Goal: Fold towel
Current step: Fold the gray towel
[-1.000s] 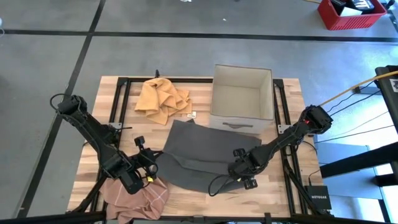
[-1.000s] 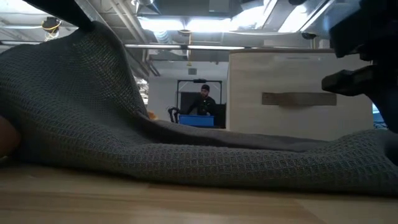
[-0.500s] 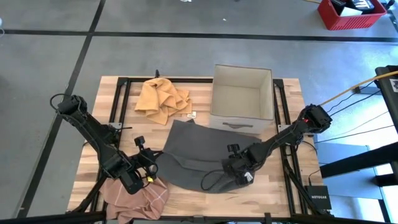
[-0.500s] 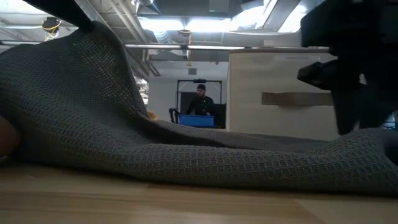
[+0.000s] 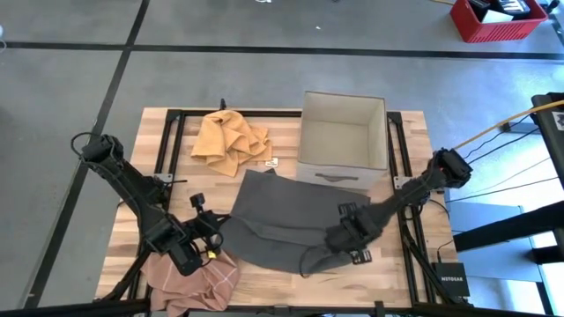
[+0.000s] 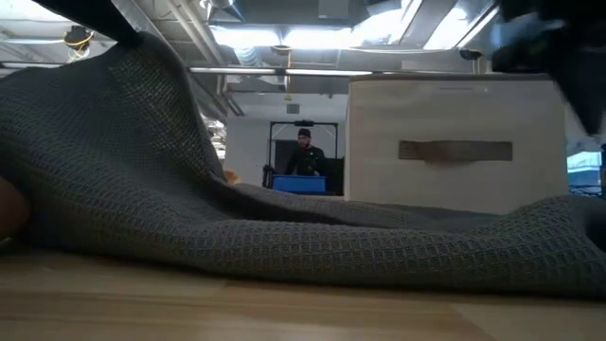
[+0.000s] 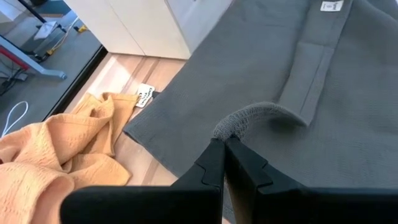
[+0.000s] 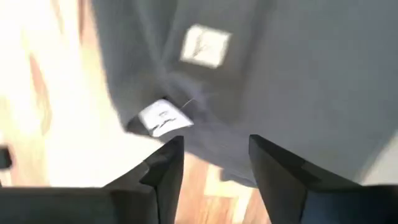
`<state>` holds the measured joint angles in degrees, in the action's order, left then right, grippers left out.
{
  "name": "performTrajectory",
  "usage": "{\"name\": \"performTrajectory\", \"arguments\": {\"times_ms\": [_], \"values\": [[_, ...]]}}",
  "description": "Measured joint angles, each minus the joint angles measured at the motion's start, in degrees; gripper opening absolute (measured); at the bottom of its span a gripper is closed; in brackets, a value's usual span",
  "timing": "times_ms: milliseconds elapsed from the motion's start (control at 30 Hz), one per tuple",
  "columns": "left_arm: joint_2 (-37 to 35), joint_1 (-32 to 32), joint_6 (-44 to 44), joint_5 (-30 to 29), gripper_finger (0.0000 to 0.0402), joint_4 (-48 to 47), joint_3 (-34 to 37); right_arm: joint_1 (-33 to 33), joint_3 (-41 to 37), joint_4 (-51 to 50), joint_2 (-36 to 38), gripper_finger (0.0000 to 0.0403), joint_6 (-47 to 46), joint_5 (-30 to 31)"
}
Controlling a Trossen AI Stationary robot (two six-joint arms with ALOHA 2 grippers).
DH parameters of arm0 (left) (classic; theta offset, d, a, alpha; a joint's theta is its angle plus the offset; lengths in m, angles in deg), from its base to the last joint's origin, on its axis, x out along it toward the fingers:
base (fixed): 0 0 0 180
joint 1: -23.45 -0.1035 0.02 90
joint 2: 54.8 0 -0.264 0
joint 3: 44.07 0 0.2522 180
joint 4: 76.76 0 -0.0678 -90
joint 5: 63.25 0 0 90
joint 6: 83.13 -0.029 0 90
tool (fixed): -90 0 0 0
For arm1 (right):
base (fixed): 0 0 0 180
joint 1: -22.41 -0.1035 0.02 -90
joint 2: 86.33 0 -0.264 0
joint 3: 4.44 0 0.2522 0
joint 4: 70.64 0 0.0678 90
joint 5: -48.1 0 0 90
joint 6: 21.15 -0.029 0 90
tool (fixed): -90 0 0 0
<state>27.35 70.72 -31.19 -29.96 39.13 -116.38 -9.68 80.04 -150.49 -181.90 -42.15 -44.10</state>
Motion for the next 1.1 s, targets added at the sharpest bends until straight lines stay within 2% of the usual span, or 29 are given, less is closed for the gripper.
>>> {"name": "performTrajectory", "arguments": {"times_ms": [133, 300, 667, 767, 933, 1100], "values": [[0.0, 0.0, 0.0, 0.1, 0.0001, 0.0, 0.0, -2.8, -5.3, 7.3, 0.0, 0.0186, -0.6, 2.7], [0.0, -0.5, -1.0, 0.2, 0.0001, 0.0, 0.0, -2.8, -11.0, 15.8, -0.1, 0.0171, -0.6, 5.2], [0.0, -0.9, -0.7, 0.2, 0.0001, 0.0, 0.0, -2.8, -11.7, 21.0, -0.1, 0.0143, 0.3, 5.2], [0.0, -0.9, -0.7, 0.2, 0.0001, 0.0, 0.0, -2.8, -11.8, 20.1, -0.1, 0.0114, 0.3, 5.2], [0.0, -0.9, -0.8, 0.2, 0.0001, 0.0, 0.0, -2.8, -11.8, 20.6, -0.1, 0.0019, 1.0, 6.1], [-0.3, -0.7, -3.3, 0.7, 0.0001, -0.3, -0.9, -2.8, -10.7, 22.1, 0.9, 0.0014, 0.1, 10.6]]}}
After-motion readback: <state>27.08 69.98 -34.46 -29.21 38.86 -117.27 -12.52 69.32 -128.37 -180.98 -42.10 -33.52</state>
